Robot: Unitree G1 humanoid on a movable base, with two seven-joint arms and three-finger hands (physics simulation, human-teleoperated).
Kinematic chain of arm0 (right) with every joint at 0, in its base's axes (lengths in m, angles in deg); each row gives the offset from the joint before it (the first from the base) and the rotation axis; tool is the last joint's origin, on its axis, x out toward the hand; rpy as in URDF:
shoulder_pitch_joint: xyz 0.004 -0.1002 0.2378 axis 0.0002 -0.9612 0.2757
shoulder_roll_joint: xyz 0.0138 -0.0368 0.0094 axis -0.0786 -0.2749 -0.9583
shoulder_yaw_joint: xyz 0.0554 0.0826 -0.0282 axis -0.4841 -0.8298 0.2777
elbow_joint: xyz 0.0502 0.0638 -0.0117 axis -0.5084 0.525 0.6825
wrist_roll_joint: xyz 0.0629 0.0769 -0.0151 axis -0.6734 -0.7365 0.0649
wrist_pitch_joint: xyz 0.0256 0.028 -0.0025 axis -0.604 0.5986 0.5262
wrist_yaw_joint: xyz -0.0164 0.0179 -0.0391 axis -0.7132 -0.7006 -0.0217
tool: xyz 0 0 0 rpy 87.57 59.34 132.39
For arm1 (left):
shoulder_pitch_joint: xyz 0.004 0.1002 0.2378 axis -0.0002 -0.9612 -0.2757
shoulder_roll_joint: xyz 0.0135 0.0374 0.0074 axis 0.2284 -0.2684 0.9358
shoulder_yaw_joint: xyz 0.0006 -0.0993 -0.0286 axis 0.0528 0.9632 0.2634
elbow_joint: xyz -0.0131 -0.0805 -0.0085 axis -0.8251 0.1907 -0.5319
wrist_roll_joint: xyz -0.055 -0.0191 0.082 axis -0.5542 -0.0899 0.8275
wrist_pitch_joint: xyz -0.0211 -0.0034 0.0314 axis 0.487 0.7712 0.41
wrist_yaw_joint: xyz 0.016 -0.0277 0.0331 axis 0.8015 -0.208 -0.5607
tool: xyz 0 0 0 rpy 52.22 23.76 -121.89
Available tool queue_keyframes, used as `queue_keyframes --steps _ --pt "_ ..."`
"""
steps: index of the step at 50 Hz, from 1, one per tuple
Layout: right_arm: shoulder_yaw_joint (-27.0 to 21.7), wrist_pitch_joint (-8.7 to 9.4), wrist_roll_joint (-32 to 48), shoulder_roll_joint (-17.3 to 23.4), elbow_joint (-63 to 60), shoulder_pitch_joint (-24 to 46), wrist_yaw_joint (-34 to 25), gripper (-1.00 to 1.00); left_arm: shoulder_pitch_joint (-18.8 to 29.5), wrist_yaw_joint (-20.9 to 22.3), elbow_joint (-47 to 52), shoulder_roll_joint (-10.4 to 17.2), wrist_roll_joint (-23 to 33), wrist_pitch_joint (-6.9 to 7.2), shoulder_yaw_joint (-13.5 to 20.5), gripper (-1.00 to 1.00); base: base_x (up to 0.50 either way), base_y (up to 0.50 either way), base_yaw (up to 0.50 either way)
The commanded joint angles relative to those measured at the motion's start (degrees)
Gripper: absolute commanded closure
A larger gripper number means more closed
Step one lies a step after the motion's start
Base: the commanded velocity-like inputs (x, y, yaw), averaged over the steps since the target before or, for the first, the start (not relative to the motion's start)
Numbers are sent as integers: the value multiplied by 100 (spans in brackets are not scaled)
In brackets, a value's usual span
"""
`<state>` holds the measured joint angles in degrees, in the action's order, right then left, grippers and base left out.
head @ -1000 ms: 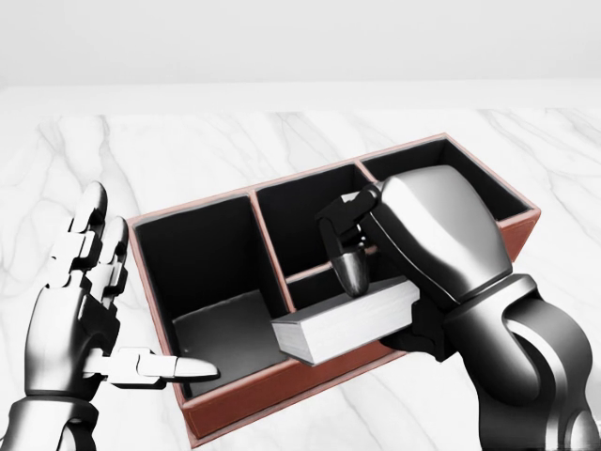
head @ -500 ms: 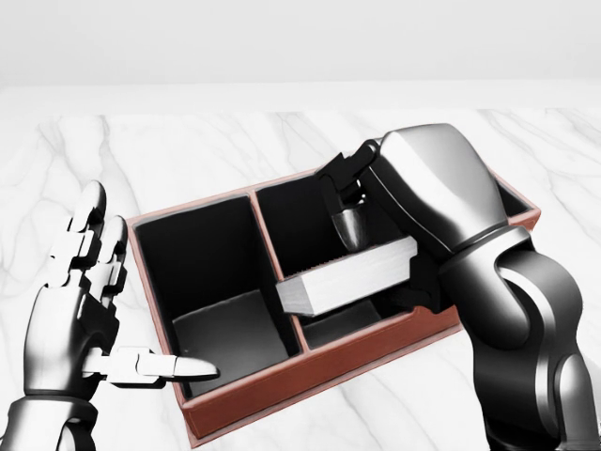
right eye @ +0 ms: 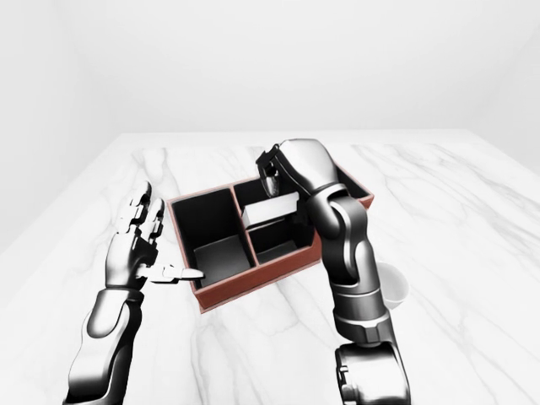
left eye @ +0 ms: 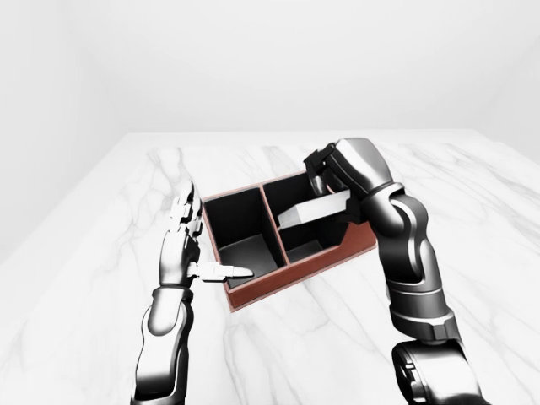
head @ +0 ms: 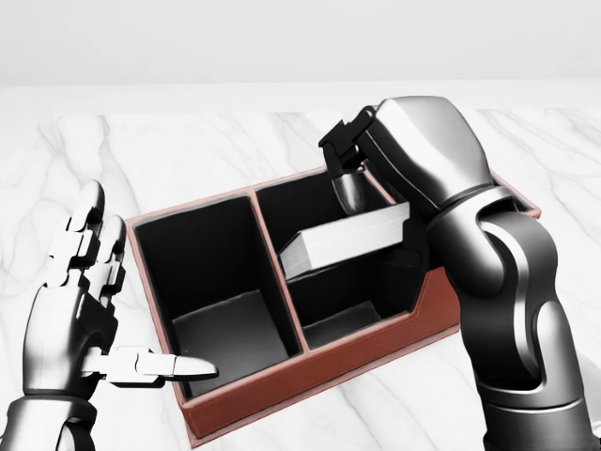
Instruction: Pick up the book and place it in the front compartment of the caddy.
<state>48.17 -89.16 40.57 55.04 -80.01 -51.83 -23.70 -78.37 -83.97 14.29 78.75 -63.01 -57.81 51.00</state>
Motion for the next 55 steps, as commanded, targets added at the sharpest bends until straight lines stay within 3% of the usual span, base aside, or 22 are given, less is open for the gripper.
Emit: queue_keyframes --steps 1,15,16,24,26,55 --pt "-23 0 -58 29 543 344 388 100 9 -4 -35 0 19 0 2 -100 0 0 0" --pt "-18 0 -54 31 582 362 406 100 7 -2 -43 0 20 0 3 -100 0 0 0" --pt "50 0 27 17 1074 525 660 100 5 0 -36 2 30 0 -9 -100 0 0 0" --pt "42 0 41 8 1118 541 676 100 5 2 -35 0 33 0 -8 -100 0 0 0" --pt "95 0 123 -8 1580 743 911 100 22 4 -49 3 21 0 7 -100 0 0 0" --pt "142 0 218 -30 2378 1274 1241 100 -3 5 -18 0 33 0 -2 -100 0 0 0"
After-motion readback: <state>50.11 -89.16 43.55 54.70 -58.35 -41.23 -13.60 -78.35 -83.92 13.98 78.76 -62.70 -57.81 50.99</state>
